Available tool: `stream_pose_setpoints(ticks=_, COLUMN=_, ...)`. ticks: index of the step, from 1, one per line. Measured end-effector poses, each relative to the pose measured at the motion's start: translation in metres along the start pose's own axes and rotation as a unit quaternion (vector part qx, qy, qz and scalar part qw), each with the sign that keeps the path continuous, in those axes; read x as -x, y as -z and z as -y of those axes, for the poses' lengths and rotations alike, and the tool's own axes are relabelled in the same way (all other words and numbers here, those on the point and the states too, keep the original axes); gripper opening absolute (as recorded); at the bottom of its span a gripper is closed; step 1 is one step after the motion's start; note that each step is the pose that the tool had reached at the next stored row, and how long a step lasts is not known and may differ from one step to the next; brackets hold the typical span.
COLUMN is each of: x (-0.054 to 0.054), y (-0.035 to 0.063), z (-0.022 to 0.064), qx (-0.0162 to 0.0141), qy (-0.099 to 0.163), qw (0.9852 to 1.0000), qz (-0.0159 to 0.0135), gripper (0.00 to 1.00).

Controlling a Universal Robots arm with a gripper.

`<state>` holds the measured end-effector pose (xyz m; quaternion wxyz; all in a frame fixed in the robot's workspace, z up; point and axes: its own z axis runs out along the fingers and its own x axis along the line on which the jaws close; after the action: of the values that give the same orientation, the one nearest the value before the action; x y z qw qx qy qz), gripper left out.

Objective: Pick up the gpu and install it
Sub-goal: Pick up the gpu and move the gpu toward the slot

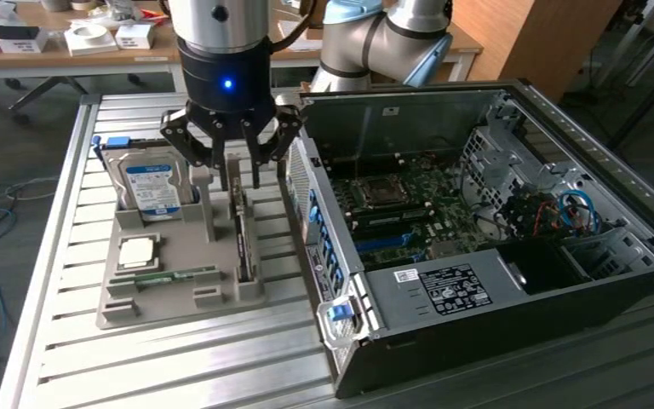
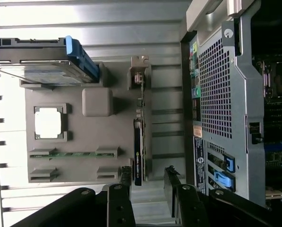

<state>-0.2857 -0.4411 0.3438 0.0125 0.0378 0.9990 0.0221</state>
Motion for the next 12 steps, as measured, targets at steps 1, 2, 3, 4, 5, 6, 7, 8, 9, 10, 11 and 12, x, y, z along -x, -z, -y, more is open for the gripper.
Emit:
stream_pose_setpoints(ticks=1, x=-0.0001, y=-0.0018, z=0.0001, qx=0.0, qy=0.0, qw=1.0, qz=0.0, gripper=0.42)
stream_pose_setpoints(ticks=2, x=-0.0001, y=-0.0037, z=0.0002, qx=0.0, qy=0.0, qw=1.0, qz=0.0, gripper=0.42)
stream_pose_setpoints(ticks=3, x=-0.0002, y=-0.0055, z=0.0003, qx=0.0, qy=0.0, qw=1.0, qz=0.0, gripper=0.42)
stream_pose_setpoints(ticks=4, x=-0.0002, y=-0.0073, z=0.0004, qx=-0.0001, qy=0.0, qw=1.0, qz=0.0, gripper=0.42)
stream_pose_setpoints(ticks=5, x=-0.0003, y=-0.0091, z=0.0004, qx=0.0, qy=0.0, qw=1.0, qz=0.0001, gripper=0.42)
stream_pose_setpoints(ticks=6, x=-0.0003, y=-0.0104, z=0.0005, qx=0.0, qy=0.0, qw=1.0, qz=0.0, gripper=0.42)
stream_pose_setpoints(ticks=7, x=-0.0003, y=-0.011, z=0.0005, qx=0.0, qy=0.0, qw=1.0, qz=0.0001, gripper=0.42)
stream_pose_setpoints(ticks=8, x=-0.0003, y=-0.0109, z=0.0005, qx=-0.0001, qy=0.0, qw=1.0, qz=0.0, gripper=0.42)
stream_pose_setpoints(ticks=9, x=-0.0003, y=-0.0109, z=0.0005, qx=-0.0001, qy=0.0, qw=1.0, qz=0.0, gripper=0.42)
stream_pose_setpoints(ticks=10, x=-0.0003, y=-0.011, z=0.0005, qx=-0.0001, qy=0.0, qw=1.0, qz=0.0, gripper=0.42)
stream_pose_setpoints(ticks=11, x=-0.0003, y=-0.011, z=0.0005, qx=0.0, qy=0.0, qw=1.0, qz=0.0, gripper=0.42)
stream_pose_setpoints(ticks=12, x=-0.0003, y=-0.011, z=0.0005, qx=-0.0001, qy=0.0, qw=1.0, qz=0.0, gripper=0.42)
